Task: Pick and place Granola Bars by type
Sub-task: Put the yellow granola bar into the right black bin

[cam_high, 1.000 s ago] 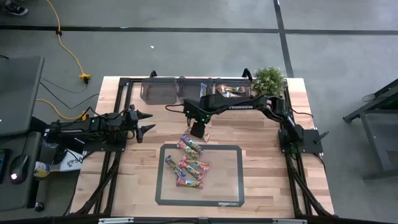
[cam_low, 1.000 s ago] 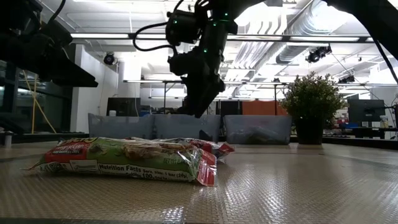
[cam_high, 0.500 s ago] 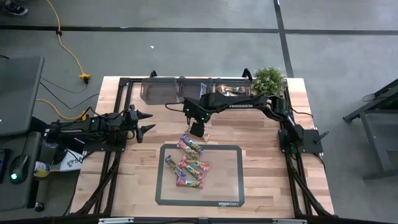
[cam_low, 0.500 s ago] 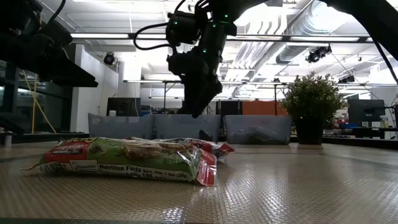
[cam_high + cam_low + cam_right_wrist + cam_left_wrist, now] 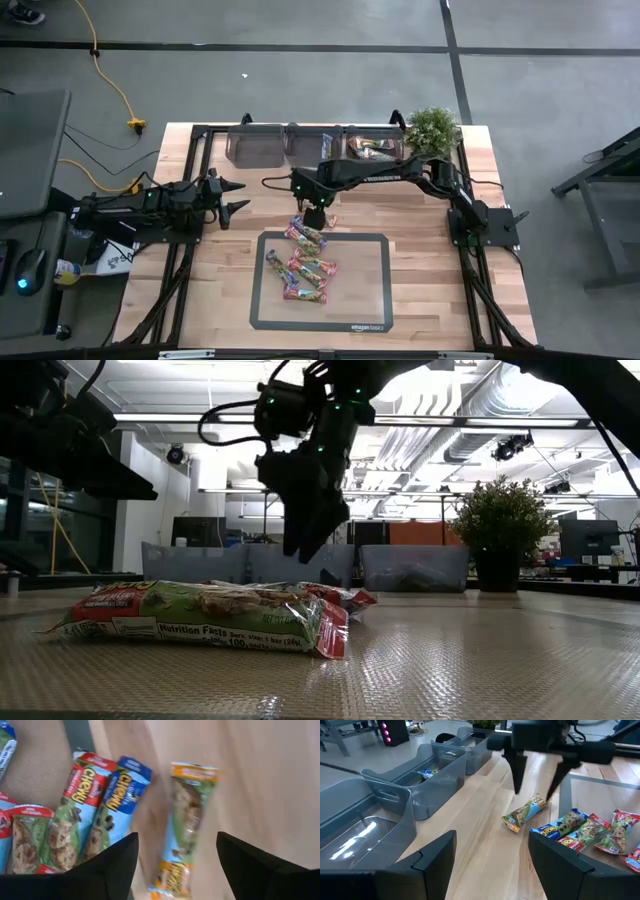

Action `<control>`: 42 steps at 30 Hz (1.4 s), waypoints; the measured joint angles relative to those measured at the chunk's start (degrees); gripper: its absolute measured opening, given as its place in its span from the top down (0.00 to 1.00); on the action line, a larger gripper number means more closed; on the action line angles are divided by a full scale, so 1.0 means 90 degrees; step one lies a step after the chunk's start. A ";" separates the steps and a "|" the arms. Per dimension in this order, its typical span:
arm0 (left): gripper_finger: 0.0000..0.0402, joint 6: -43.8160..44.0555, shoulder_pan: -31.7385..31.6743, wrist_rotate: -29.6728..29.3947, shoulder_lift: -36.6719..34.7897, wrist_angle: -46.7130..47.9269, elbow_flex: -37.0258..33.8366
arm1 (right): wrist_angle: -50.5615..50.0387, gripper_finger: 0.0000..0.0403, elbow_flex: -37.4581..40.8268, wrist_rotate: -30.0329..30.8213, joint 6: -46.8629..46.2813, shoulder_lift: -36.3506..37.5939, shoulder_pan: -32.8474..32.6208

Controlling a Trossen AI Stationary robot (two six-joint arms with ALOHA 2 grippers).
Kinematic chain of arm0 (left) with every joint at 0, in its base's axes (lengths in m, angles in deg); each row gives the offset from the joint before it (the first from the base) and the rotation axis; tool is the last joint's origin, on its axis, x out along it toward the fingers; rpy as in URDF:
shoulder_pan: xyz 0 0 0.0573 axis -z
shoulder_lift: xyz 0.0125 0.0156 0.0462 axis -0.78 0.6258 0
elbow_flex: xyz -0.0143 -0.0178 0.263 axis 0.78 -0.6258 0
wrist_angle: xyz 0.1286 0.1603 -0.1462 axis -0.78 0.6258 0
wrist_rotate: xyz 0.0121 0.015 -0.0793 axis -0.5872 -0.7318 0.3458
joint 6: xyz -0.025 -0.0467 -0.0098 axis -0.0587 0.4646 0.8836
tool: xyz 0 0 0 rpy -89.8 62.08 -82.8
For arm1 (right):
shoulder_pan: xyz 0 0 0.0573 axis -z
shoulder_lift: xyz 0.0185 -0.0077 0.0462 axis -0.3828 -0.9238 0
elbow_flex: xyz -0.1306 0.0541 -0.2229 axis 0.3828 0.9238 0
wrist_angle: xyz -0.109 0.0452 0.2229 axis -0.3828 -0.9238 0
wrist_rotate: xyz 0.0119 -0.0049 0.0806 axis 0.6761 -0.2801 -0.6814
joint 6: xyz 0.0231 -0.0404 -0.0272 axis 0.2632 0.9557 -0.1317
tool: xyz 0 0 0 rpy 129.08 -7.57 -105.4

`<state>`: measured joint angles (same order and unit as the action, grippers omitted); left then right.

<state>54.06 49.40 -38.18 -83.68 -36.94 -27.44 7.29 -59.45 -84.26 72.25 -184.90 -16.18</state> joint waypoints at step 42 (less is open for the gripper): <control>0.40 0.0002 0.0001 0.0023 0.0002 0.0000 -0.0001 | -0.0006 0.37 -0.0022 -0.0246 -0.1099 -0.0820 0.0069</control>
<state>54.08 49.41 -37.97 -83.67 -36.94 -27.46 7.24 -59.65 -86.47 62.36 -192.28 -15.57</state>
